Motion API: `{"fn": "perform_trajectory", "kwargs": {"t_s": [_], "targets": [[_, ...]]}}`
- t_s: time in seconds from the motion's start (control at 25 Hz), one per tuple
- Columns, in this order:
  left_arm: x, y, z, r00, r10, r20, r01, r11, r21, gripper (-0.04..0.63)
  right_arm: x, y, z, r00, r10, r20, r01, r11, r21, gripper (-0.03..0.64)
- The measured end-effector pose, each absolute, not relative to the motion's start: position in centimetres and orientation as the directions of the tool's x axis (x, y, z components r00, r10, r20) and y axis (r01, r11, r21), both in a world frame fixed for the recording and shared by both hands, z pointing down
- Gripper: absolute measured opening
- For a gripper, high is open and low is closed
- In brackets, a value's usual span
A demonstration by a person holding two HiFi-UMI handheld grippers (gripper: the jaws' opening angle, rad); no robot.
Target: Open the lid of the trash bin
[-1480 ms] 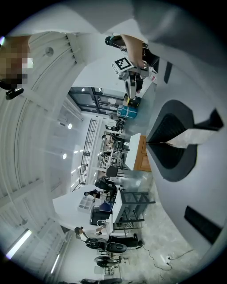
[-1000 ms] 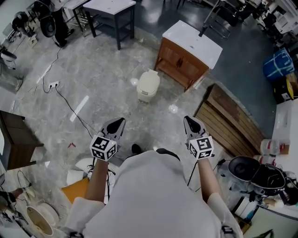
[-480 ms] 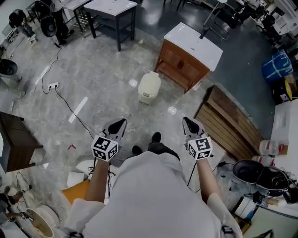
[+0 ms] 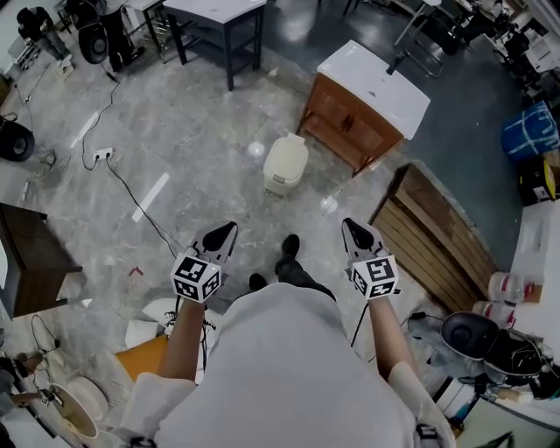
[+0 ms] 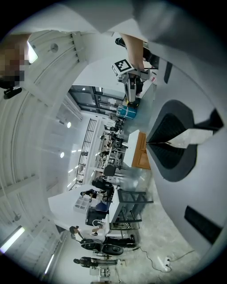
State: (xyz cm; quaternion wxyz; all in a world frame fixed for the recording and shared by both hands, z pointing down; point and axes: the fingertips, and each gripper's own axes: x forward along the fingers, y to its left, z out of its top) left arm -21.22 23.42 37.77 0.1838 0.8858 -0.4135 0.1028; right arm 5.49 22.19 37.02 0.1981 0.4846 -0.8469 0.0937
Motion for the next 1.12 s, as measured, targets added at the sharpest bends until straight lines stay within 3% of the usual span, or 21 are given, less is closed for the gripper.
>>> {"fn": "perform_trajectory", "kwargs": {"t_s": [1.12], "targets": [[-13.8, 7.6, 40.1, 0.538, -0.73, 0.421, -0.841, -0.499, 0.21, 0.018, 10.3, 2.3, 40.2, -0.604, -0.653, 0.457, -0.728, 0.685, 0.016, 0.035]]}}
